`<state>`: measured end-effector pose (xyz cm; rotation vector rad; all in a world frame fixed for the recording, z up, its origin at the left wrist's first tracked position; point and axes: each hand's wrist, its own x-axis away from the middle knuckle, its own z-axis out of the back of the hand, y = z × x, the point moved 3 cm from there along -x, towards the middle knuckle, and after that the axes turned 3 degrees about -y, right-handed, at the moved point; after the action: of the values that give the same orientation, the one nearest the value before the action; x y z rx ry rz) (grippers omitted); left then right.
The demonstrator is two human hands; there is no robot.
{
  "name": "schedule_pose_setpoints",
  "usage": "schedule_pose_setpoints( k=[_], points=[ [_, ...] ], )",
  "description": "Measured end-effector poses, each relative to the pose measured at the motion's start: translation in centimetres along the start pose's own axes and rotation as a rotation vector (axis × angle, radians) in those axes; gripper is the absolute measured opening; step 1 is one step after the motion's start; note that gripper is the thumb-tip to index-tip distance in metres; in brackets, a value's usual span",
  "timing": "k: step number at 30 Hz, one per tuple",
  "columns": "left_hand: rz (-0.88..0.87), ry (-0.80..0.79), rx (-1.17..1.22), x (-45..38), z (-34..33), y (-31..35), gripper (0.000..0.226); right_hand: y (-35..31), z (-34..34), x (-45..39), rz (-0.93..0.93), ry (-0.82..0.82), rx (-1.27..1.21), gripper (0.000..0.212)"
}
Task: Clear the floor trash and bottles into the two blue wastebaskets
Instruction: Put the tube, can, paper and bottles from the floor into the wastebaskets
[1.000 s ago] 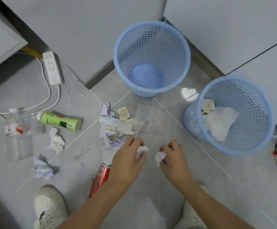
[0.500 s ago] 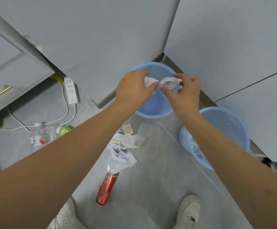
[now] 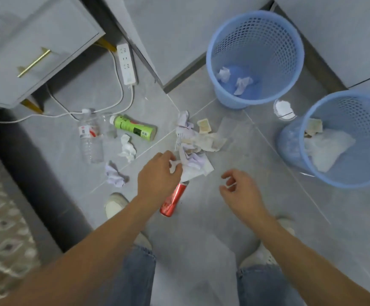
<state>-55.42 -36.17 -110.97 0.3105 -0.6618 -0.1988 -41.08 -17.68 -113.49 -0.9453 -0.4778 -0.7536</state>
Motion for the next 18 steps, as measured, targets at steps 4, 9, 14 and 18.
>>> schedule_pose_setpoints(
  k=[4,9,14,18],
  points=[
    [0.147,-0.183,-0.064,0.9,-5.9,-5.6,0.049,1.7,-7.1,0.7,-0.149,-0.194,-0.005,0.029],
    [0.254,-0.212,-0.048,-0.7,-10.5,-9.6,0.061,2.3,-13.9,-3.4,-0.329,-0.233,-0.151,0.056],
    [0.148,-0.014,-0.002,-2.4,-8.6,-12.9,0.053,1.8,-21.9,-6.3,-0.433,-0.172,-0.265,0.07],
    [-0.061,0.15,-0.208,-9.9,-3.4,-15.8,0.063,0.5,-25.8,-7.1,-0.469,-0.035,-0.301,0.073]
  ],
)
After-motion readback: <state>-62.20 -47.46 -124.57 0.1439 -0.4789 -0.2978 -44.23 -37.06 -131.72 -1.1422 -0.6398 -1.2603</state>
